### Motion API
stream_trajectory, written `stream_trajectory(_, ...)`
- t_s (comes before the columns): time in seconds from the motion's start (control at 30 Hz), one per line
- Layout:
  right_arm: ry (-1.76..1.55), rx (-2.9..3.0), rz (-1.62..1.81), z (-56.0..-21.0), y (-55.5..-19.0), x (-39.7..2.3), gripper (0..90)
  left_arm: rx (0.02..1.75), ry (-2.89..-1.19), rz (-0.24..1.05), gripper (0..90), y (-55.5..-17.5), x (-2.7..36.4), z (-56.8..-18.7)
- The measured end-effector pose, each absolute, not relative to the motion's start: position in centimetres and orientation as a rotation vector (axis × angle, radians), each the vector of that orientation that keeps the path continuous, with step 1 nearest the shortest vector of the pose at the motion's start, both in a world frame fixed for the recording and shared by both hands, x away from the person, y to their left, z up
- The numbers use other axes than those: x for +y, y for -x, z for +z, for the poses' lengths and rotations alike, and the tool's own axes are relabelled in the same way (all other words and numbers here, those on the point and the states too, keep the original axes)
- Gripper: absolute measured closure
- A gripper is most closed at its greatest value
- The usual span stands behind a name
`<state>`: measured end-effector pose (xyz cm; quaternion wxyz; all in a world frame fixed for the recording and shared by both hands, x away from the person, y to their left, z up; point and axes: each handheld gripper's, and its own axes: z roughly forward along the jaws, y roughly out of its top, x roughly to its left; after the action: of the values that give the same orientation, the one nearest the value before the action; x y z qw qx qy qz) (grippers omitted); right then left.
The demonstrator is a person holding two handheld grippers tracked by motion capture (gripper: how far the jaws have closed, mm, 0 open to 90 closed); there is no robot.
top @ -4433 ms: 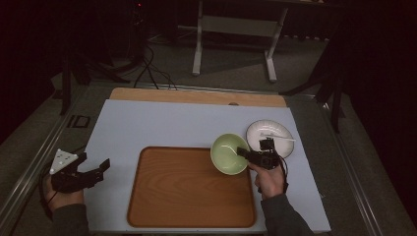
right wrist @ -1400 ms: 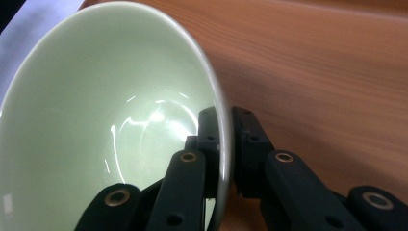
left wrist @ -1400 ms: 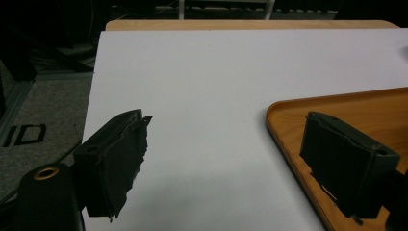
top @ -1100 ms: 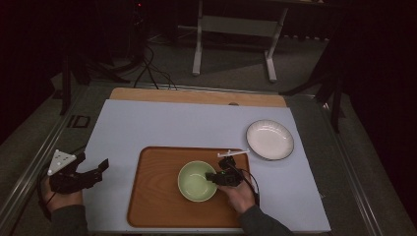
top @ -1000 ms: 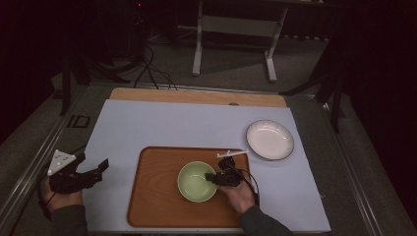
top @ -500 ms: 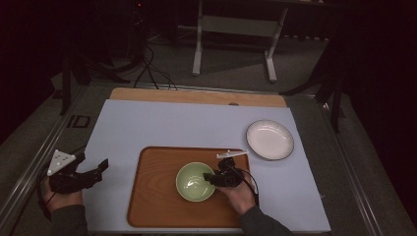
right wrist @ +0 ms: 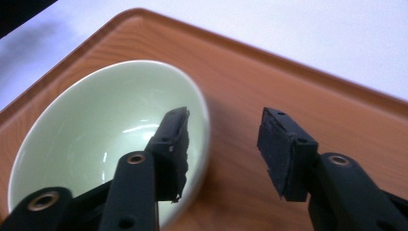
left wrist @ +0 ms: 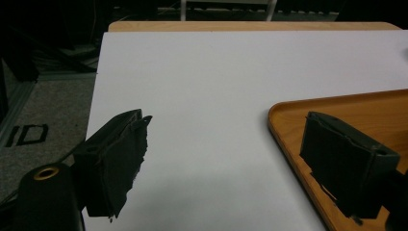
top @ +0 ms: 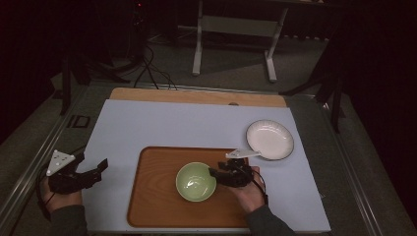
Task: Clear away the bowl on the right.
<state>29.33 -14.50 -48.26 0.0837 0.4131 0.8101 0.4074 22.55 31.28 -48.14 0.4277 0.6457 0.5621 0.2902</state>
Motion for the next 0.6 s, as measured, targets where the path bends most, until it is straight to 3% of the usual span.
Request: stream_trajectory(0.6, -1.127, 2.205, 1.183, -46.3, -28.0, -19.9, 37.8, 1.408, -1.612, 0.728, 16.2, -22.5, 31.2, -48.2)
